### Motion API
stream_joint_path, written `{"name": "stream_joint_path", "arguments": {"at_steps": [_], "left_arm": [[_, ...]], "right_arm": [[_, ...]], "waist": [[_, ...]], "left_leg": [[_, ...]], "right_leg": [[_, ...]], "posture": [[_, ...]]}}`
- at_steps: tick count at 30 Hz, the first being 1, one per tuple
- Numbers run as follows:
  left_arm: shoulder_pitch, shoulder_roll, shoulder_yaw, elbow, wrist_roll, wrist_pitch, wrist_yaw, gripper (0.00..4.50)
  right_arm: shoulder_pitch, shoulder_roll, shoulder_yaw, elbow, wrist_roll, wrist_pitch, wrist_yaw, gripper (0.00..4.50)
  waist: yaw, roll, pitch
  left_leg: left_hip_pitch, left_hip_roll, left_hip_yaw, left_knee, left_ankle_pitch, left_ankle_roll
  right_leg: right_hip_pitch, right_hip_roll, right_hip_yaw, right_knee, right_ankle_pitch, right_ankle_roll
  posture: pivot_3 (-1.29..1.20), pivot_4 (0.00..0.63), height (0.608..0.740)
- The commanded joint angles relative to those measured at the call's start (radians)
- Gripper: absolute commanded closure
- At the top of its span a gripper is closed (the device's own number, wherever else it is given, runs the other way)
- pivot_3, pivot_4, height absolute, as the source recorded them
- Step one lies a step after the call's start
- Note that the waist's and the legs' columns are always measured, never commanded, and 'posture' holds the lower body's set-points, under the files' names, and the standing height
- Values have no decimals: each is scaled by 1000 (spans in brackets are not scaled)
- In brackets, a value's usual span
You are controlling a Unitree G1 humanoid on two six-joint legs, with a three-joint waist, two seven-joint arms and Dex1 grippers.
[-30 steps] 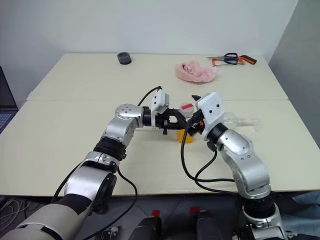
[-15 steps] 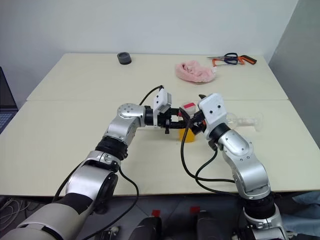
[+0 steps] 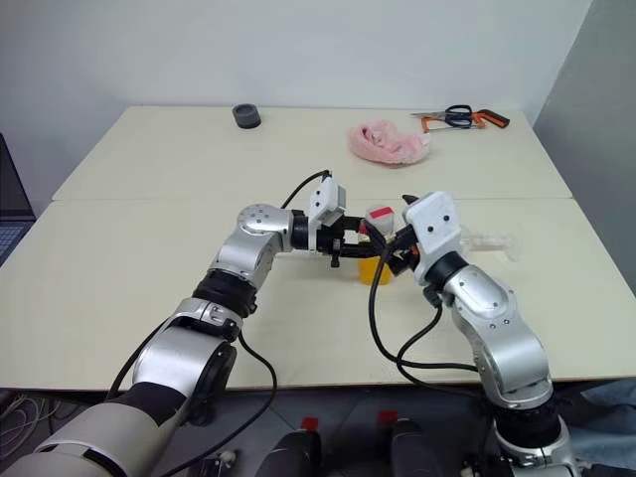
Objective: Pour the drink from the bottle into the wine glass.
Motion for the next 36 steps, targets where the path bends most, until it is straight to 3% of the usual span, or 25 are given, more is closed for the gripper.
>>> {"name": "stream_joint_path", "arguments": {"at_steps": [1, 13, 30, 33, 36], "left_arm": [[-21, 22, 29, -15, -16, -23, -6, 2685], [-24, 24, 29, -10, -16, -28, -2, 2685], [-31, 27, 30, -6, -14, -32, -7, 2685], [-30, 28, 29, -6, -13, -31, -6, 2685], [-29, 28, 29, -7, -13, -31, -7, 2685]], "right_arm": [[10, -24, -93, -44, -2, 14, -20, 595], [-7, 3, -75, -108, 112, 92, 4, 595], [-70, 99, 13, 30, 69, 83, -54, 595], [-75, 106, 13, 36, 60, 65, -56, 1170], [-77, 110, 12, 40, 56, 50, -52, 2172]], "waist": [[0, 0, 0], [0, 0, 0], [0, 0, 0], [0, 0, 0], [-1, 0, 0]], "left_leg": [[0, 0, 0, 0, 0, 0], [0, 0, 0, 0, 0, 0], [0, 0, 0, 0, 0, 0], [0, 0, 0, 0, 0, 0], [0, 0, 0, 0, 0, 0]], "right_leg": [[0, 0, 0, 0, 0, 0], [0, 0, 0, 0, 0, 0], [0, 0, 0, 0, 0, 0], [0, 0, 0, 0, 0, 0], [0, 0, 0, 0, 0, 0]], "posture": [[0, 150, 740], [0, 150, 740], [0, 150, 740], [0, 150, 740], [0, 150, 740]]}}
